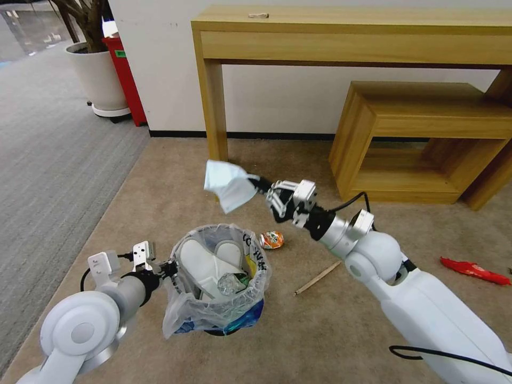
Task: Pick up the trash bin and place the garbage on the floor into it.
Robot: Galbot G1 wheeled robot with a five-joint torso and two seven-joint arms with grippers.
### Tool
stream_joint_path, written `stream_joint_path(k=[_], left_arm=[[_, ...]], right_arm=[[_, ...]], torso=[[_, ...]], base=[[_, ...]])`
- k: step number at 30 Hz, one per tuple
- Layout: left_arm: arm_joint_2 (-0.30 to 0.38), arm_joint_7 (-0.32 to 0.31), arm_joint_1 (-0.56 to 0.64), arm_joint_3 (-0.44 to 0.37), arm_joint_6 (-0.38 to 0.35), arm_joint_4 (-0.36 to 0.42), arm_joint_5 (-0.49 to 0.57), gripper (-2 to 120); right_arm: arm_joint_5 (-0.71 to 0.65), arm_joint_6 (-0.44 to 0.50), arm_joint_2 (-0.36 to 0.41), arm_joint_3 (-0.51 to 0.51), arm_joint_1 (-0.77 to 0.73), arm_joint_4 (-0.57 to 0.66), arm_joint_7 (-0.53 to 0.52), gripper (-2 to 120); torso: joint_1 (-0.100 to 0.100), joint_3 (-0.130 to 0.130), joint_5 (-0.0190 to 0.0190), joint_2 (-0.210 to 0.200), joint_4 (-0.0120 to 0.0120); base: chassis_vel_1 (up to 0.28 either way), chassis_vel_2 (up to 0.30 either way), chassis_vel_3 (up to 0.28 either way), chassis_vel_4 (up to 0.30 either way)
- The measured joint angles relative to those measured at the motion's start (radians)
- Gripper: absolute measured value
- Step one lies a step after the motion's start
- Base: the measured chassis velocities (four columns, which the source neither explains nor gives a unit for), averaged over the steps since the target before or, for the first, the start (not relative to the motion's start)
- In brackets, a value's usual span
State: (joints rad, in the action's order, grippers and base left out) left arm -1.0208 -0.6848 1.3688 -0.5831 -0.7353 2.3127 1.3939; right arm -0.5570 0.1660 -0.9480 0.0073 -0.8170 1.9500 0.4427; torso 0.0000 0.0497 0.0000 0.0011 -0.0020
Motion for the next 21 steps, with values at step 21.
stream_joint_path(k=[21], left_arm=[[0.0,0.052,-0.003,-0.005,0.0,0.015,-0.016,3]], right_arm=[[0.078,0.055,0.004,-0.012,-0.054,-0.075,0.199,20]], torso=[[0.0,0.0,0.0001,0.0,0.0001]], base=[[0.0,0.0,0.0,0.0]])
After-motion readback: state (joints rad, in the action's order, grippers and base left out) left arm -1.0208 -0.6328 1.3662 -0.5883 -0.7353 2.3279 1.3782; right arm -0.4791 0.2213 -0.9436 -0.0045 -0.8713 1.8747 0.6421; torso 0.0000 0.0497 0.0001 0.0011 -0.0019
